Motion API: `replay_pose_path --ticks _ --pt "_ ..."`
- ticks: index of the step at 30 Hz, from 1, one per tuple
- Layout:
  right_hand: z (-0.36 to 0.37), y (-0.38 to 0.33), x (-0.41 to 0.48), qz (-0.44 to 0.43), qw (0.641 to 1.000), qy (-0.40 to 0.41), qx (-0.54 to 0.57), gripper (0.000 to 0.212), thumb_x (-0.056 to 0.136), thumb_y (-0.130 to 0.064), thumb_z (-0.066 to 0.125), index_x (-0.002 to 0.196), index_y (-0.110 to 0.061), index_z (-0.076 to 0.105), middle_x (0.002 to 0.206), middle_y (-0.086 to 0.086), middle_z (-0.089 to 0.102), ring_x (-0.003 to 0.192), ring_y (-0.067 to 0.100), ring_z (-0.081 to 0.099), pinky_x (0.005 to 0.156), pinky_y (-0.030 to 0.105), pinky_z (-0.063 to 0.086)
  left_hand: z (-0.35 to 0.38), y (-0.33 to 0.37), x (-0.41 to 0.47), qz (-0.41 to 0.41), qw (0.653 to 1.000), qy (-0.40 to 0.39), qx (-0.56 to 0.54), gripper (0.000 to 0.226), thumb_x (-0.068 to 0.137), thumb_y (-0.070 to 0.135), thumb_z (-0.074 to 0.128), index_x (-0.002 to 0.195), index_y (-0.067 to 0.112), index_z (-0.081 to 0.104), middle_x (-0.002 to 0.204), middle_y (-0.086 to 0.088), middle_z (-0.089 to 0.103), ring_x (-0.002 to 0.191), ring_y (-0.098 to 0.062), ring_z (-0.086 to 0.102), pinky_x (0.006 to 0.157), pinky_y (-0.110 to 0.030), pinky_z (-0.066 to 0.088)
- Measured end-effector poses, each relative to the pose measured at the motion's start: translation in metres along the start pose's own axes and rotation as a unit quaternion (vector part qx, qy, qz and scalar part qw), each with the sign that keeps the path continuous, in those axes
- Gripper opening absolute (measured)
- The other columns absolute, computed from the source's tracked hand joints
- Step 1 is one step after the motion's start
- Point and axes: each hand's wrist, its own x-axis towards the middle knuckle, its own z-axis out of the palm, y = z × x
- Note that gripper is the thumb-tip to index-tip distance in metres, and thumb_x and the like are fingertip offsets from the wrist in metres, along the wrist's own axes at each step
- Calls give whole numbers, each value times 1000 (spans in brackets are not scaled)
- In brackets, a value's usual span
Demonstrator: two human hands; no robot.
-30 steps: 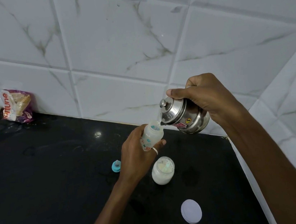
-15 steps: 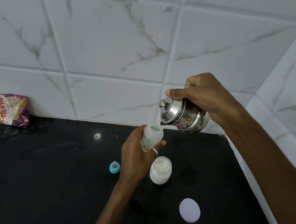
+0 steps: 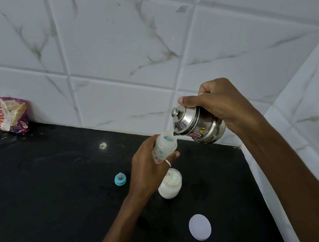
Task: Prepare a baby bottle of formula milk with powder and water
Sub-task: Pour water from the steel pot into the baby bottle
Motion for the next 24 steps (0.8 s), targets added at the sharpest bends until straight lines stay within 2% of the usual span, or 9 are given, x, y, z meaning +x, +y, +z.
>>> replay_pose_path --ticks 13,24 --pt "-3 1 1 -1 1000 0 -14 49 71 -39 90 58 -18 48 44 -12 46 43 6 46 49 24 38 8 -2 0 1 1000 -6 1 66 78 40 87 134 18 59 126 2 68 114 -18 67 93 -42 60" --pt "-2 0 0 -1 1000 -4 -18 48 71 -39 90 59 -18 49 43 -12 49 40 3 47 44 21 37 6 -4 1 3 1000 -8 2 66 77 42 87 134 21 59 125 5 68 113 -16 67 93 -39 60"
